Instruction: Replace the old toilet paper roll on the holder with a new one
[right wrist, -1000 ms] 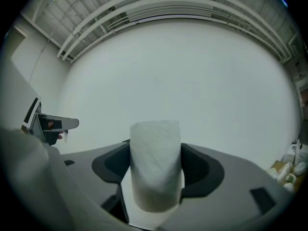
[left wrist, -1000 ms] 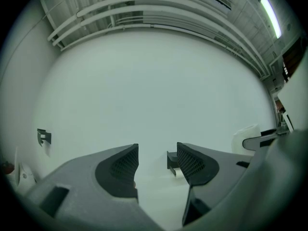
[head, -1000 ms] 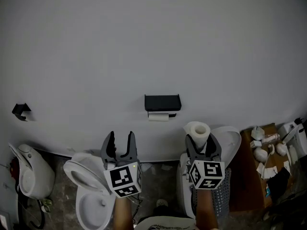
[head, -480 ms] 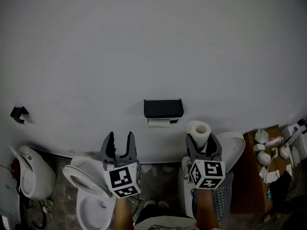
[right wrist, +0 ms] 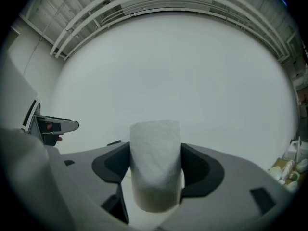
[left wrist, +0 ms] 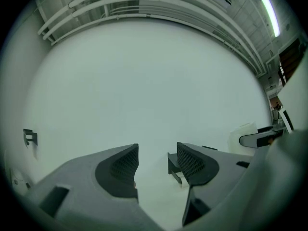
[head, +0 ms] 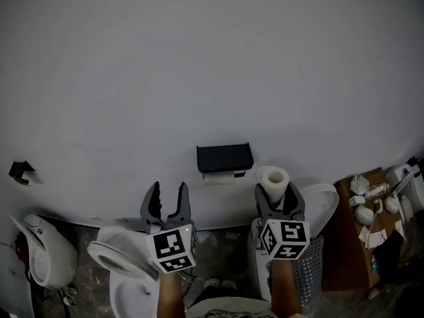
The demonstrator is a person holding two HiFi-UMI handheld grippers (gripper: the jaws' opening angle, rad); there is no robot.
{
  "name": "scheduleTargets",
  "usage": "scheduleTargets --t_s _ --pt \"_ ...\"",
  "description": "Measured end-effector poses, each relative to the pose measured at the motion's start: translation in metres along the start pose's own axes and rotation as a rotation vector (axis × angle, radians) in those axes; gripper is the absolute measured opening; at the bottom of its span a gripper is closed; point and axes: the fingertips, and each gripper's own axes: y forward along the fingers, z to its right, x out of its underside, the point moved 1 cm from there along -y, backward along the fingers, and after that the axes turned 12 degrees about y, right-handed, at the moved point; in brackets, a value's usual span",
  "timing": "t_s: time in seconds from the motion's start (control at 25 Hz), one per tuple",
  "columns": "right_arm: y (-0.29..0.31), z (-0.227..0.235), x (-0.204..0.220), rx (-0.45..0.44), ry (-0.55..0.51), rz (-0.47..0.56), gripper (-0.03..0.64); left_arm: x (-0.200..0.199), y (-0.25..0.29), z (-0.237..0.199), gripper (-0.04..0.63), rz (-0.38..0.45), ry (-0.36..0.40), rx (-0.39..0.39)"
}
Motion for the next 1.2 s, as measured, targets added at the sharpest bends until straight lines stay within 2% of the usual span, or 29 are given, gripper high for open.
scheduleTargets --t_s 0.28,0.4,0.48,0.68,0.88,0.96,1.08,1.12,1.2 --pt "0.010 0.005 0.004 0.027 -0.015 -0.013 0.304 0.007 0.018 0.004 0.232 -0.014 0.031 0.038" --pt "0.011 0.009 0.007 0.039 -0.021 -0.022 0.304 0.009 0.024 0.007 0.232 -0.036 0.090 0.050" --pt "0.011 0.010 0.009 0.047 -0.022 -0.028 0.304 0.012 0.027 0.007 0.231 -0.051 0.161 0.047" --pt "0.013 0.014 0.012 0.063 -0.024 -0.034 0.305 0.025 0.036 0.014 0.232 -0.100 0.449 0.042" --pt "0.013 0.016 0.017 0.074 -0.030 -0.043 0.304 0.034 0.043 0.027 0.232 -0.111 0.711 0.047" --pt "0.013 0.017 0.019 0.081 -0.033 -0.047 0.304 0.040 0.046 0.035 0.239 -0.124 0.873 0.048" --pt "0.013 0.020 0.021 0.090 -0.033 -0.052 0.305 0.059 0.053 0.046 0.256 -0.170 1.162 0.055" --pt "0.012 0.020 0.022 0.093 -0.033 -0.052 0.305 0.065 0.055 0.050 0.261 -0.183 1.208 0.068" --pt "0.012 0.021 0.022 0.098 -0.033 -0.052 0.305 0.074 0.056 0.056 0.265 -0.197 1.205 0.104"
